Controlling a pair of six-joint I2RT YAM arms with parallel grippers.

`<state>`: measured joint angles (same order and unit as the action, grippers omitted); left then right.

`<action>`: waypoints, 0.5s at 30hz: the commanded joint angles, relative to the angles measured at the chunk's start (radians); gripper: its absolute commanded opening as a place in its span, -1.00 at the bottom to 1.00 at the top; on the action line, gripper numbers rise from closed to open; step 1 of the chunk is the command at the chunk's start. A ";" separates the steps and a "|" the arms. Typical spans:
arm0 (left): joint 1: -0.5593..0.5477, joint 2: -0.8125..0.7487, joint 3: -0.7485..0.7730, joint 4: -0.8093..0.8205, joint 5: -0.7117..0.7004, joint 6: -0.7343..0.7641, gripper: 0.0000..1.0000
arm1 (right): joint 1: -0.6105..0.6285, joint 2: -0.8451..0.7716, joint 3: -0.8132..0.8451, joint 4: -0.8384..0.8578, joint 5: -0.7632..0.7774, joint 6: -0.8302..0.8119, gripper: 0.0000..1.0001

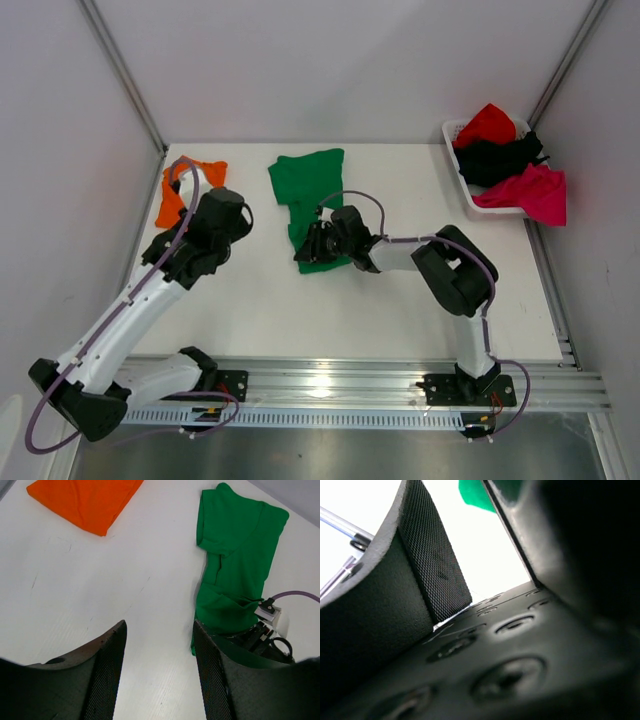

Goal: Fold and stack the t-shirts
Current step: Fold the tshirt

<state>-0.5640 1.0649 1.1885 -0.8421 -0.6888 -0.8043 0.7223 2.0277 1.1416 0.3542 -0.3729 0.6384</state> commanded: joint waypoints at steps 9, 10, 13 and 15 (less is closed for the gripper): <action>0.010 -0.203 -0.066 0.020 -0.078 -0.016 0.22 | -0.006 -0.037 -0.094 0.034 0.055 0.004 -0.22; 0.012 -0.203 -0.070 0.021 -0.078 -0.015 0.23 | -0.004 -0.058 -0.111 0.041 0.055 0.010 -0.23; 0.015 -0.189 -0.070 0.017 -0.078 -0.010 0.24 | 0.014 -0.099 -0.204 0.068 0.068 0.033 -0.23; 0.016 -0.180 -0.067 0.015 -0.077 -0.003 0.25 | 0.031 -0.144 -0.256 0.075 0.074 0.059 -0.23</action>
<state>-0.5571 0.8658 1.1275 -0.8425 -0.7403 -0.8116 0.7254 1.9480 0.9573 0.4278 -0.3256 0.6647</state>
